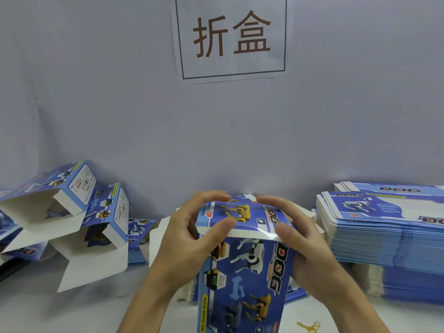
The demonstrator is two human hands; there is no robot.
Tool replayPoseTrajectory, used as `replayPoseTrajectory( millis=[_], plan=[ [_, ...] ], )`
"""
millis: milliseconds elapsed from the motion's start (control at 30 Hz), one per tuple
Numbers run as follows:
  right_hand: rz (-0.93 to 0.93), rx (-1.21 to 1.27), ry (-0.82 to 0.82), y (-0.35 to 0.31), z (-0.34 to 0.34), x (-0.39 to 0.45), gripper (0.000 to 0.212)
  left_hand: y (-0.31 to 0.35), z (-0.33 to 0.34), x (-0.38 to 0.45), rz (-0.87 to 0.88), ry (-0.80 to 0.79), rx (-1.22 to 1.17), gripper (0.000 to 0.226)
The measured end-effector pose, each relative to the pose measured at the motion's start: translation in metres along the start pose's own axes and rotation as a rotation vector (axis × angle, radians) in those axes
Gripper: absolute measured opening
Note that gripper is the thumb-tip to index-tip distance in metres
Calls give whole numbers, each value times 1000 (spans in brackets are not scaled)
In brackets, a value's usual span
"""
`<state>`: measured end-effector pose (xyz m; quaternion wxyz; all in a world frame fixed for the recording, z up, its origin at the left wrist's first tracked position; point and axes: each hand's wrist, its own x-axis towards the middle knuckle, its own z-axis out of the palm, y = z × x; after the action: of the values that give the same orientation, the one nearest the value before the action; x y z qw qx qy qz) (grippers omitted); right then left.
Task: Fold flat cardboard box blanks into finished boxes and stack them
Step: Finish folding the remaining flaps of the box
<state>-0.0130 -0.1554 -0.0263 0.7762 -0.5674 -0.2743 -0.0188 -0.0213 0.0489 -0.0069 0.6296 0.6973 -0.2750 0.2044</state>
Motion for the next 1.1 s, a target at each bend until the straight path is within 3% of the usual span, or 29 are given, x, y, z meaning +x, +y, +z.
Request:
replayPoseTrajectory(
  millis=[167,267,400,467,533,567,600,667,700,733,800,867,967,1100],
  plan=[
    [-43,-103,89,-3,1,2,68,-5,-5,3,40,30,104,34],
    [-100,-140,146,-5,4,1,64,-8,-3,3,61,38,148,43],
    [-112,-6,348,-17,0,3,55,-9,-5,2,-290,-266,75,110],
    [-58,190,407,-23,-8,0,55,-6,-7,0,-408,-478,167,93],
    [-25,256,383,-30,-18,-5,53,-2,-8,1,-403,-532,251,71],
    [-17,265,382,-32,-22,-6,51,-1,-7,3,-340,-463,241,66],
    [2,267,403,-32,-25,-5,49,-2,-11,8,-268,-288,177,63],
    [48,214,433,-28,-30,-2,47,-5,-31,18,-139,190,-80,68],
    [55,182,438,-26,-31,0,46,-5,-45,21,-82,353,-156,79],
    [56,153,444,-24,-30,2,44,-6,-59,21,-61,407,-176,91],
    [69,72,447,-19,-25,4,40,-9,-74,15,-116,336,-143,95],
    [120,-52,439,-13,-17,7,33,-18,-70,12,-260,251,106,104],
    [191,-244,437,-4,-11,11,22,-33,-36,7,-324,8,714,90],
    [294,-409,396,8,-6,16,18,-46,-18,4,-451,-169,988,59]
  ],
)
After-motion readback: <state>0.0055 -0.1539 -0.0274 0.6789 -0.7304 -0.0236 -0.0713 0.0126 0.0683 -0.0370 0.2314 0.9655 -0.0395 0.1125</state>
